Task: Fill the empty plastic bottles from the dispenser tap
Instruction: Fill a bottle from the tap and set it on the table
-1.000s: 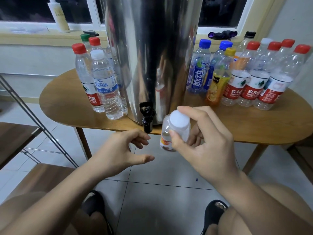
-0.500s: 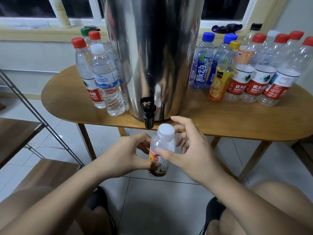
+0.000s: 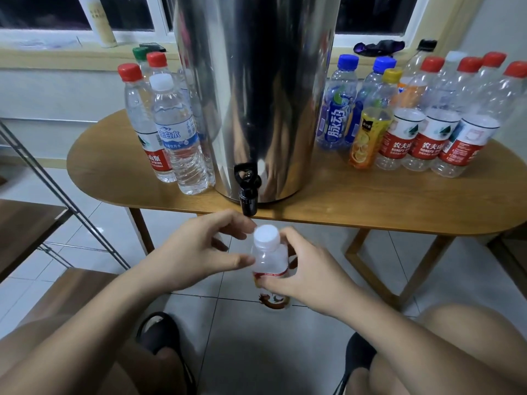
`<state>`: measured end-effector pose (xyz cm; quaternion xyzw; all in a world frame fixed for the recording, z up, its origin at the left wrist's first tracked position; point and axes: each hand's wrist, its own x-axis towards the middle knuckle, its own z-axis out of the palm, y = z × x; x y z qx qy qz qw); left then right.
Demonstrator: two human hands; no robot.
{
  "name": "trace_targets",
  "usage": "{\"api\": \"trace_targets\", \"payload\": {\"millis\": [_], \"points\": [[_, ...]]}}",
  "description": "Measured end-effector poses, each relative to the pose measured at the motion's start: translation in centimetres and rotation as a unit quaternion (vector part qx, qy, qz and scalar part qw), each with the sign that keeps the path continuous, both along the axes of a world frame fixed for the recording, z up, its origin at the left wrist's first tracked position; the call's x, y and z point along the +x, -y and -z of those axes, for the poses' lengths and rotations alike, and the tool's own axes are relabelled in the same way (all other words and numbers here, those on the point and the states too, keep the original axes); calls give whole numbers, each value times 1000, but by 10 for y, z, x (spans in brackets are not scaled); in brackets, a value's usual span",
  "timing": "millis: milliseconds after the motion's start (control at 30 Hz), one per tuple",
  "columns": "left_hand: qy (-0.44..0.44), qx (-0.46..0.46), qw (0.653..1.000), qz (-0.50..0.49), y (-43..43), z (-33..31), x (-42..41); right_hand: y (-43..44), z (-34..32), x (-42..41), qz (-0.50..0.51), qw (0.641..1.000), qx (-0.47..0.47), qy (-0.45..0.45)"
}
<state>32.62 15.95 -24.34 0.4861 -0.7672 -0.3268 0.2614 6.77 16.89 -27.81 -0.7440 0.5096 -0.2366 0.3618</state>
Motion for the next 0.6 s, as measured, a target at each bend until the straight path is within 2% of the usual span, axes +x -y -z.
{"api": "trace_targets", "payload": {"millis": [100,233,467,600], "points": [[-7,-25,999,22,-3,-3,-2,-1,5,3,-16,999,6,-40],[34,-48,996,68,-6,-3,-6,-2,7,8,-31,999,6,-41],[43,-37,997,58,-7,-6,-5,-1,7,7,-24,999,-13,-42],[86,-60,994,40,-7,-6,-9,-2,11,9,-21,998,-30,-51]]}}
